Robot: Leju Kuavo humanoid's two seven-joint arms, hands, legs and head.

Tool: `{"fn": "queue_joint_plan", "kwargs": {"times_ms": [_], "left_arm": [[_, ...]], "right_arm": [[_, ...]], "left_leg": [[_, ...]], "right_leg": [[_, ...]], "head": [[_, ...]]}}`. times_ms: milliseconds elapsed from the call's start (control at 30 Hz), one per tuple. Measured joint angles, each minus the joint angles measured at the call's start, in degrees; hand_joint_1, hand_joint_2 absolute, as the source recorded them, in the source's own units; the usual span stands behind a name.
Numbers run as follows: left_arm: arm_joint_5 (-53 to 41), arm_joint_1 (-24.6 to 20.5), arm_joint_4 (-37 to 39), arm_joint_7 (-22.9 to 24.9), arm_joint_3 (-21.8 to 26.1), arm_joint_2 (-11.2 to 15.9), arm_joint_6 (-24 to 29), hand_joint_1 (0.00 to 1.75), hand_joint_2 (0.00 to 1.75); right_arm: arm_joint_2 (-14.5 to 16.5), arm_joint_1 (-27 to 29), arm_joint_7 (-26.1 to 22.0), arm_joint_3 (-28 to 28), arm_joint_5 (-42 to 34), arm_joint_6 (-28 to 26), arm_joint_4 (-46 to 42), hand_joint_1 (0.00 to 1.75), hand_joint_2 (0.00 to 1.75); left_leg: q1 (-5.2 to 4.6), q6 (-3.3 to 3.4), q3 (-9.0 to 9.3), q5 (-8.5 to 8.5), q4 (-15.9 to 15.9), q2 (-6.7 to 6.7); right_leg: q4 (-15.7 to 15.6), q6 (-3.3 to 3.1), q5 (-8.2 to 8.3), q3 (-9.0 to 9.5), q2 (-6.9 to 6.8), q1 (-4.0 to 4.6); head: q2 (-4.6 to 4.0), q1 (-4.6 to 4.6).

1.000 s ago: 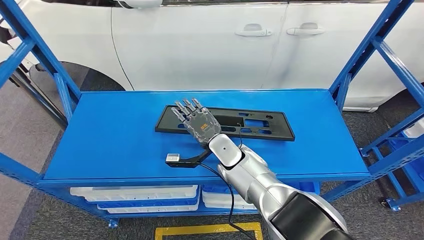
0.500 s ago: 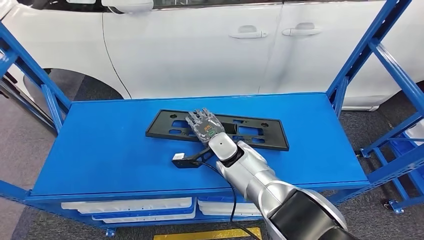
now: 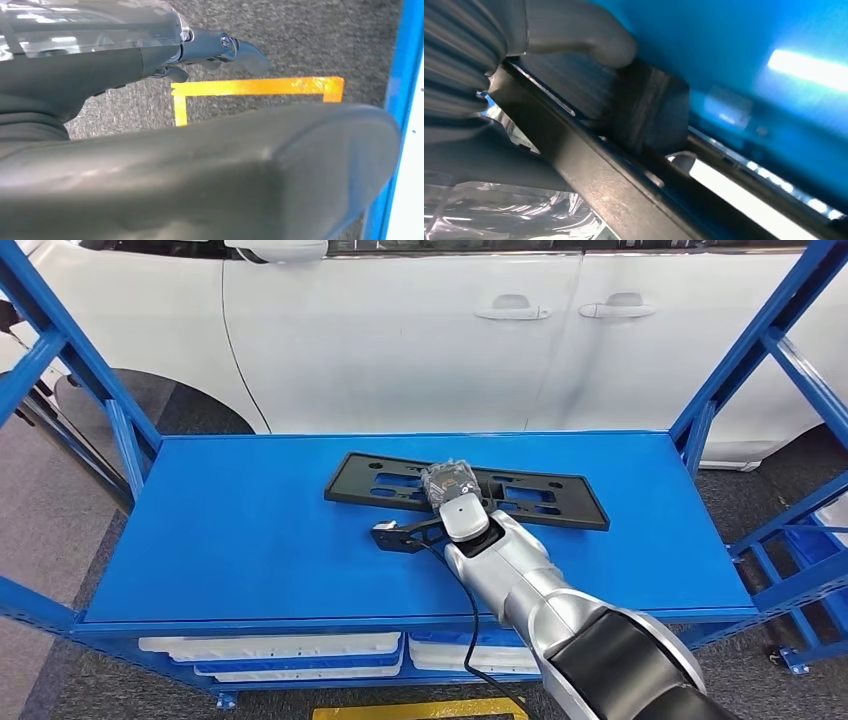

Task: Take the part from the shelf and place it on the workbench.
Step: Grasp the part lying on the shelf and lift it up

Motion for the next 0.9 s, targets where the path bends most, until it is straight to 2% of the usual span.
{"fn": "queue_joint_plan", "kwargs": {"times_ms": [33,100,167,200,233,300,333,367,400,467,500,533,600,667,733,800,833,867,900], "left_arm": [[-0.1,-0.1,0.0,0.0,0.0,-0.1,0.0,0.0,0.0],[-0.4,-0.4,0.0,0.1,-0.1,-0.3,0.0,0.0,0.0],[-0.5,-0.6,0.0,0.1,-0.1,-0.2,0.0,0.0,0.0],[-0.5,-0.7,0.0,0.1,-0.1,-0.2,0.0,0.0,0.0],[-0.5,-0.7,0.0,0.2,-0.1,-0.2,0.0,0.0,0.0],[-0.5,-0.7,0.0,0.2,-0.1,-0.2,0.0,0.0,0.0],[-0.6,-0.7,0.0,0.2,-0.1,-0.2,0.0,0.0,0.0],[-0.6,-0.7,0.0,0.2,-0.1,-0.2,0.0,0.0,0.0],[-0.6,-0.7,0.0,0.2,-0.1,-0.2,0.0,0.0,0.0],[-0.6,-0.8,0.0,0.2,-0.1,-0.1,0.0,0.0,0.0],[-0.6,-0.8,0.0,0.2,-0.2,-0.1,0.0,0.0,0.0],[-0.6,-0.8,0.0,0.1,-0.2,-0.1,0.0,0.0,0.0],[-0.6,-0.7,0.0,-0.3,-0.2,-0.1,0.0,0.0,0.0],[-0.5,-0.7,0.0,-1.6,-0.3,-0.1,-0.2,0.0,0.87],[-0.2,-0.7,0.0,-3.0,-0.6,-0.1,-0.3,0.0,1.75],[0.0,-0.7,0.0,-4.0,-0.7,0.0,-0.4,0.0,1.75],[0.1,-0.6,0.0,-4.4,-0.7,0.0,-0.5,0.0,1.75],[0.2,-0.6,0.0,-4.6,-0.8,0.0,-0.6,0.0,1.75],[0.2,-0.5,0.0,-4.8,-0.9,0.0,-0.7,0.0,1.75]], "right_arm": [[0.0,-0.2,0.3,-0.3,0.0,0.1,-0.1,1.75,1.75],[-0.1,-0.3,0.7,-0.8,-0.1,0.3,-0.2,1.75,1.75],[-0.2,-0.2,0.9,-1.2,-0.1,0.4,-0.2,1.75,1.75],[-0.3,-0.1,1.1,-1.3,-0.1,0.5,-0.2,1.75,1.75],[-0.3,-0.1,1.1,-1.4,-0.1,0.5,-0.2,1.75,1.75],[-0.3,0.1,1.2,-1.4,0.0,0.5,-0.2,1.75,1.75],[-0.3,0.2,1.2,-1.5,0.0,0.5,-0.2,1.75,1.75],[-0.3,0.2,1.3,-1.5,0.0,0.5,-0.2,1.75,1.75],[-0.3,0.3,1.3,-1.6,-0.1,0.4,-0.2,1.75,1.75],[-0.3,0.2,1.3,-1.8,-0.1,0.1,-0.3,1.75,1.75],[-0.3,0.2,1.3,-1.9,-0.1,0.0,-0.4,1.75,1.75],[-0.3,0.2,1.2,-2.1,-0.2,-0.3,-0.5,1.75,1.75],[-0.3,0.2,0.8,-2.4,-0.5,-1.0,-0.7,1.75,1.75],[-0.3,0.3,0.2,-2.9,-0.9,-1.9,-1.0,1.75,1.75],[-0.3,0.3,-0.4,-3.4,-1.4,-3.0,-1.6,1.75,1.75],[-0.4,0.5,-1.3,-4.1,-2.4,-4.8,-2.1,1.75,1.75],[-0.4,0.7,-2.1,-4.5,-3.0,-6.0,-2.5,1.75,1.75],[-0.4,0.9,-3.2,-5.0,-4.0,-7.3,-3.0,1.75,1.75],[-0.5,1.2,-4.8,-5.6,-5.4,-8.7,-3.9,1.75,1.75]], "left_leg": [[-0.01,-0.21,-0.03,-0.03,0.0,-0.01],[0.05,-0.8,-0.07,0.01,-0.2,0.0],[0.05,-1.28,-0.26,-0.42,0.2,0.02],[0.03,-1.51,-0.85,-1.4,1.6,0.02],[0.08,-1.73,-1.98,-2.95,4.1,0.02],[0.3,-2.27,-5.39,-6.51,11.5,0.03],[0.43,-2.54,-6.84,-7.36,14.5,0.04],[0.56,-2.78,-7.48,-7.12,15.6,0.05],[0.72,-2.99,-7.02,-5.76,14.3,0.06],[1.05,-3.26,-3.66,-1.82,7.0,0.11],[1.07,-3.1,-2.04,-0.55,3.6,0.05],[1.04,-2.8,-1.08,0.0,1.4,-0.01],[0.8,-1.9,-0.86,-0.04,0.6,-0.15],[0.86,-1.14,-0.98,0.17,0.5,-0.13],[0.97,-0.48,-1.0,0.38,0.3,-0.09],[0.88,-0.17,-1.07,0.37,0.3,-0.07],[0.82,-0.12,-1.07,0.35,0.3,-0.07],[0.77,-0.09,-1.07,0.32,0.4,-0.09],[0.74,-0.09,-1.04,0.28,0.4,-0.12]], "right_leg": [[-2.2,-0.33,0.55,1.03,-0.09,0.24],[-3.2,-0.52,0.68,1.35,-0.22,0.52],[-4.0,-0.7,1.08,1.69,-0.29,0.06],[-4.5,-0.86,1.32,1.86,-0.35,-0.19],[-4.8,-0.98,1.49,1.99,-0.39,-0.43],[-4.8,-1.17,1.5,1.99,-0.36,-0.4],[-4.8,-1.14,1.46,1.99,-0.34,-0.42],[-4.7,-1.07,1.38,1.99,-0.31,-0.47],[-4.5,-0.92,1.26,2.01,-0.28,-0.55],[-3.9,-0.45,0.82,1.99,-0.23,-0.73],[-3.5,-0.14,0.56,1.86,-0.19,-0.69],[-3.2,0.17,0.41,1.67,-0.15,-0.61],[-2.9,0.75,0.42,1.34,-0.06,-0.43],[-2.6,1.32,0.11,1.07,-0.06,-0.58],[0.8,1.86,-2.07,-0.48,-0.12,-0.76],[8.5,2.19,-5.63,-4.09,-0.16,-0.84],[12.0,2.25,-6.78,-5.88,-0.17,-0.85],[13.9,2.22,-6.94,-6.95,-0.17,-0.86],[13.4,2.09,-5.95,-6.91,-0.17,-0.86]], "head": [[-0.01,0.0],[-0.01,0.0],[-0.01,0.0],[0.0,-0.01],[0.0,-0.01],[0.01,-0.01],[0.01,-0.01],[0.01,-0.01],[0.01,-0.01],[-0.01,-0.01],[-0.01,-0.01],[-0.01,-0.01],[-0.01,0.0],[0.0,0.0],[0.01,0.01],[0.01,0.01],[0.01,0.01],[0.01,0.01],[0.0,0.01]]}}
